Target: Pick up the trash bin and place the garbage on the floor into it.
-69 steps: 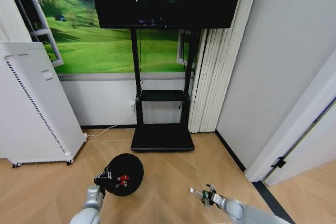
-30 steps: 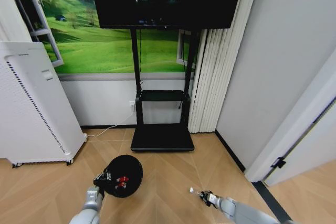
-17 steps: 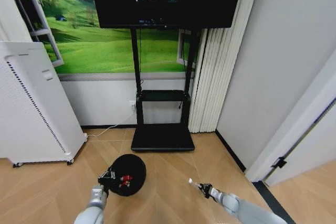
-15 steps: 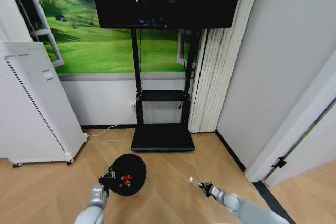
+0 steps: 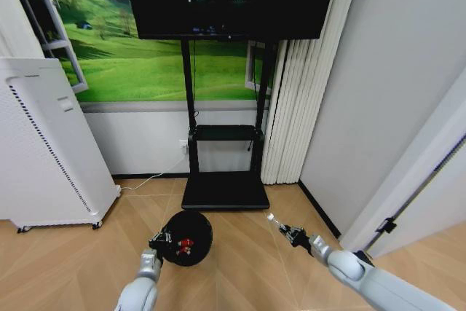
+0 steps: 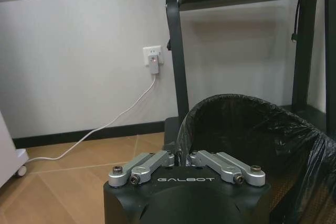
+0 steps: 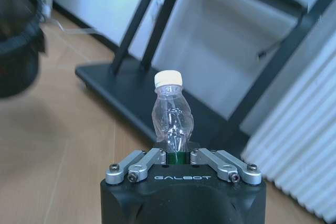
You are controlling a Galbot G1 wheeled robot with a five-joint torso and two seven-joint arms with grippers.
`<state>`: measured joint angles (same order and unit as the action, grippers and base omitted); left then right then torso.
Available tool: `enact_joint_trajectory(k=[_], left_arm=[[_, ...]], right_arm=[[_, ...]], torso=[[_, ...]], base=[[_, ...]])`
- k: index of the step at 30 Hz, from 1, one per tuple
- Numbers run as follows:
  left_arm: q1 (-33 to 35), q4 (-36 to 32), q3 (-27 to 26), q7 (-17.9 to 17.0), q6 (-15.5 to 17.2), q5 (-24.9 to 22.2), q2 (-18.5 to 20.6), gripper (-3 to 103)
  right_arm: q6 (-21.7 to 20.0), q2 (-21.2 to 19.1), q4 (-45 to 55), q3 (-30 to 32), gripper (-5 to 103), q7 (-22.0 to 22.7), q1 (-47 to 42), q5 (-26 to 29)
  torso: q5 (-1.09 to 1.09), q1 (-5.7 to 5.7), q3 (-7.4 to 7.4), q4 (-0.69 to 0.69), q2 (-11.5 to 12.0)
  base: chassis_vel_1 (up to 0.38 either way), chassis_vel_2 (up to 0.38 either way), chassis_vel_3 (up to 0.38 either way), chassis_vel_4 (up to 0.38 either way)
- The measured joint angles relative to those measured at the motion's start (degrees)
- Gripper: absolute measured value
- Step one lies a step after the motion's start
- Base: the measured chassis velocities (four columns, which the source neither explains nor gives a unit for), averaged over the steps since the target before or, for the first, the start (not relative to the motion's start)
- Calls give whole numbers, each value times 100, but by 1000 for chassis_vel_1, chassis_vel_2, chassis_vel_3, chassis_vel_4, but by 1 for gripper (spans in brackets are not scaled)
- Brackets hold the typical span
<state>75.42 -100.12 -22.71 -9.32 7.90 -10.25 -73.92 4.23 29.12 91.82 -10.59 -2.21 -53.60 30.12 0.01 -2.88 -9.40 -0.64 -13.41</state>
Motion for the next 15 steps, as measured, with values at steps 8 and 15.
enact_joint_trajectory(k=[8,15], left_arm=[[-368,187,402,-35,59,32,-292,6],[-513,454,677,-65,60,187,-560,6]], right_arm=[[98,87,791,56,16,-117,105,395],[146,455,980,-214,16,-204,271,413]], torso=[[-1,0,0,0,0],[0,0,0,0,-1]], base=[[0,0,0,0],[0,0,0,0]])
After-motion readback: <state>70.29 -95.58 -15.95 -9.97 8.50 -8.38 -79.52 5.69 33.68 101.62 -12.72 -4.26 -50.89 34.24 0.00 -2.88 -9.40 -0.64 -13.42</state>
